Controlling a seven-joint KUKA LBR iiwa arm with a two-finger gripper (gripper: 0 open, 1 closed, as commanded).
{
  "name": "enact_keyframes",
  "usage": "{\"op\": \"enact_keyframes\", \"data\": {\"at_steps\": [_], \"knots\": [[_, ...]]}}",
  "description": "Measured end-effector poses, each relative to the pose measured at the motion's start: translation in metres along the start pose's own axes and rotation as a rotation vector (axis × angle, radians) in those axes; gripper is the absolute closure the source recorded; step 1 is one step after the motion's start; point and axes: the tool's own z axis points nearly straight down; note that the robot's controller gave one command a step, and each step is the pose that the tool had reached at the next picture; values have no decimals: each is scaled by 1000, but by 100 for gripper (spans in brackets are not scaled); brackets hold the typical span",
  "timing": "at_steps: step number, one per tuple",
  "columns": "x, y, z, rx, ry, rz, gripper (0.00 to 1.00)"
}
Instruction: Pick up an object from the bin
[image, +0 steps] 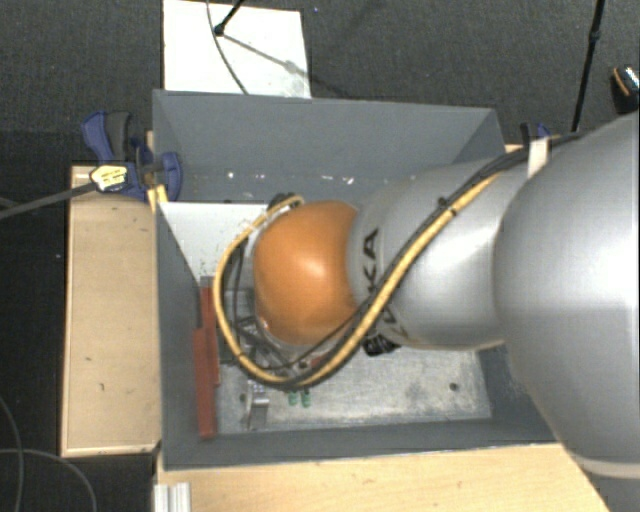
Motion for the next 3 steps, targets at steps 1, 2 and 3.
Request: {"op": "enact_keyframes", "data": {"at_steps": [1, 2, 3], "knots": [[-25, -90, 84, 4, -2, 133, 0], [-25, -84, 80, -2, -7, 131, 100], [-32, -91, -66, -5, -17, 102, 100]]}}
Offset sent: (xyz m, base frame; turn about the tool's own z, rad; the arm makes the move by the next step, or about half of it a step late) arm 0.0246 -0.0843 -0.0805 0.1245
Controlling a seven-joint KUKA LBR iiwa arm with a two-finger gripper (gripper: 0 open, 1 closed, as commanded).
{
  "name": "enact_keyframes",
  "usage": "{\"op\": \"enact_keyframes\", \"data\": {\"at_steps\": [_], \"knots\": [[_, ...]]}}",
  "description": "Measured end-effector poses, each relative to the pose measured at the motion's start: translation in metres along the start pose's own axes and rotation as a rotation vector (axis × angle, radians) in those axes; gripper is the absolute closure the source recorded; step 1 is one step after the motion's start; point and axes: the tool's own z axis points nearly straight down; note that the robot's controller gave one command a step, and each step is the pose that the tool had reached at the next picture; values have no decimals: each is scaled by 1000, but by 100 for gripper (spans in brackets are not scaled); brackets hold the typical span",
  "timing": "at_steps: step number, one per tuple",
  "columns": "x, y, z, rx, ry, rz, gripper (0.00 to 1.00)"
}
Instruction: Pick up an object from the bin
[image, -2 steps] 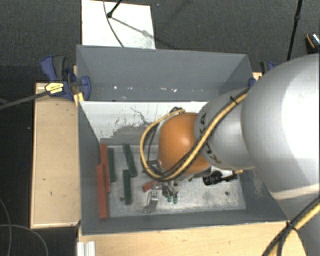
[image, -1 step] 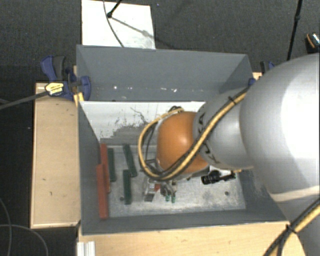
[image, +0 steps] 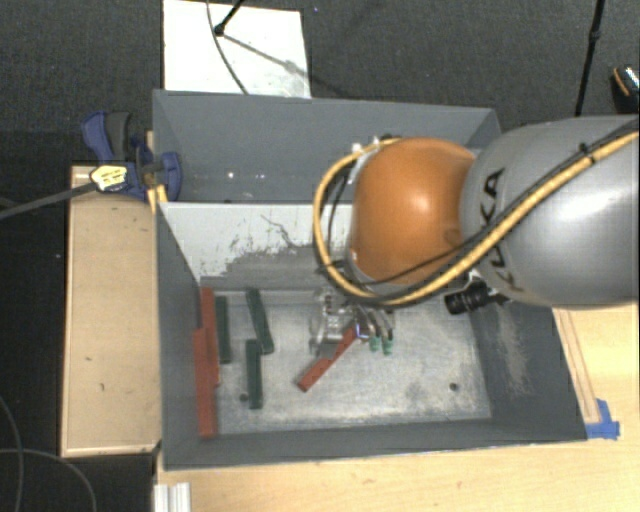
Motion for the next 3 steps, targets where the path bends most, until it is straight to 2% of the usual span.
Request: {"op": "enact_keyframes", "data": {"at_steps": [1, 2, 3], "knots": [[2, -1, 5, 3, 8, 4, 0], [0, 24, 148, 2, 12, -341, 0], [10, 28, 146, 1, 14, -628, 0]]}}
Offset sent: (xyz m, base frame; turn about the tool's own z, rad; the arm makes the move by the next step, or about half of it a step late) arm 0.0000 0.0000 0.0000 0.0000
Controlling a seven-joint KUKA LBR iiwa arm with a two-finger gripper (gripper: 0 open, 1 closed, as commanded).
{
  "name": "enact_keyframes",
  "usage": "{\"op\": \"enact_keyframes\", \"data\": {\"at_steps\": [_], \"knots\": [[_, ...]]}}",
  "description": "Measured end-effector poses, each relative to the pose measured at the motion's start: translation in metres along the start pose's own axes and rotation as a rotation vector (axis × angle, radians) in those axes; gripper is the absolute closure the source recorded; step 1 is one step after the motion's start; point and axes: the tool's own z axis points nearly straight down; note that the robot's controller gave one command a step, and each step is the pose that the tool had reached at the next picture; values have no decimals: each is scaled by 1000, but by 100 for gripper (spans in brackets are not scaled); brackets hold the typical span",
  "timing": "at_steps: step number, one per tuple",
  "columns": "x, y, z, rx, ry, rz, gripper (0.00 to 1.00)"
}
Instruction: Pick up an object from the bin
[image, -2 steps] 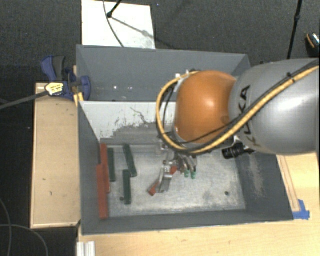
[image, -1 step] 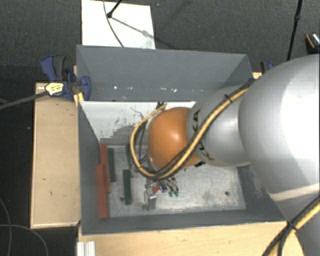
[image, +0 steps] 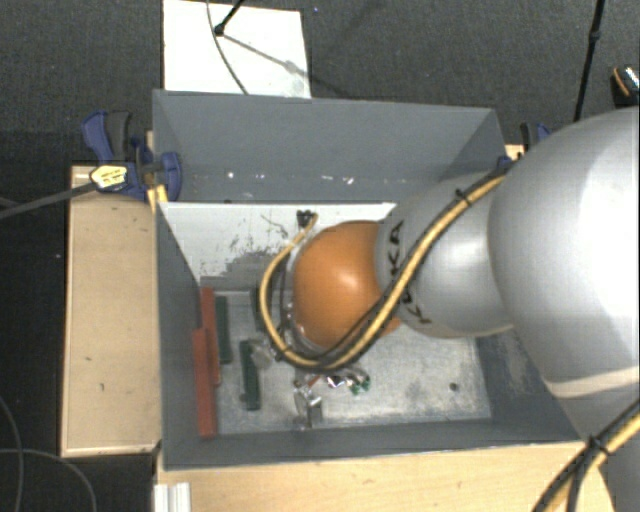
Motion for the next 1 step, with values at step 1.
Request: {"op": "enact_keyframes", "data": {"at_steps": [1], "knots": [[-39, -39, -67, 4, -14, 82, 0]]}}
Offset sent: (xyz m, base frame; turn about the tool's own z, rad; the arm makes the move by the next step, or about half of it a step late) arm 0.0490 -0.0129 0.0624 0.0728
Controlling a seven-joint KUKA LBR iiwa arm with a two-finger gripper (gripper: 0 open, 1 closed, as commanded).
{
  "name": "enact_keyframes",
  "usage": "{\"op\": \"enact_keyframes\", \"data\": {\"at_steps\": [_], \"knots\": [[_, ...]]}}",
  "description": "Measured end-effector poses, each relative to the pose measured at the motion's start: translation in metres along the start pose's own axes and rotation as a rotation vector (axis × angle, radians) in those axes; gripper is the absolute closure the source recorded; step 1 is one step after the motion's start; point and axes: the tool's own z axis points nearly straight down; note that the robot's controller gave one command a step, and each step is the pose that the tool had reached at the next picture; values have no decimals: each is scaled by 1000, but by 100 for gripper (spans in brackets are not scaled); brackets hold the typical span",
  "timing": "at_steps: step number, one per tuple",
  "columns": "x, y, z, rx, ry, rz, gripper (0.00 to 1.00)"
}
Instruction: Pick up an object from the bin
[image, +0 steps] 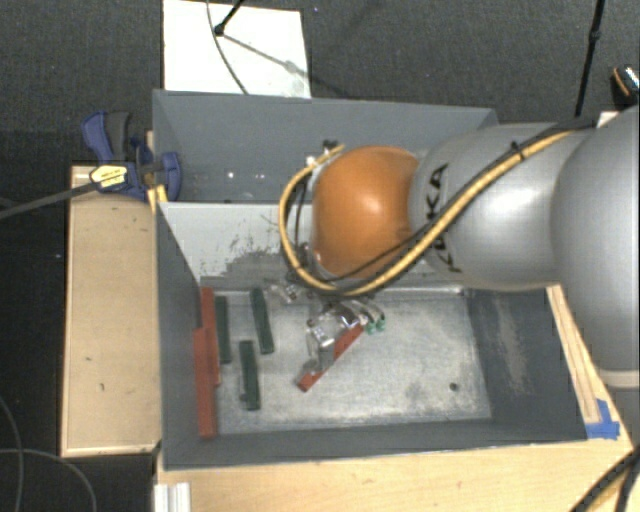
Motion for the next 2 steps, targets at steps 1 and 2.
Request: {"op": "enact_keyframes", "data": {"at_steps": [1, 2], "knots": [[12, -77, 58, -2, 15, -126, 0], [9, -72, 55, -5, 11, -126, 100]]}}
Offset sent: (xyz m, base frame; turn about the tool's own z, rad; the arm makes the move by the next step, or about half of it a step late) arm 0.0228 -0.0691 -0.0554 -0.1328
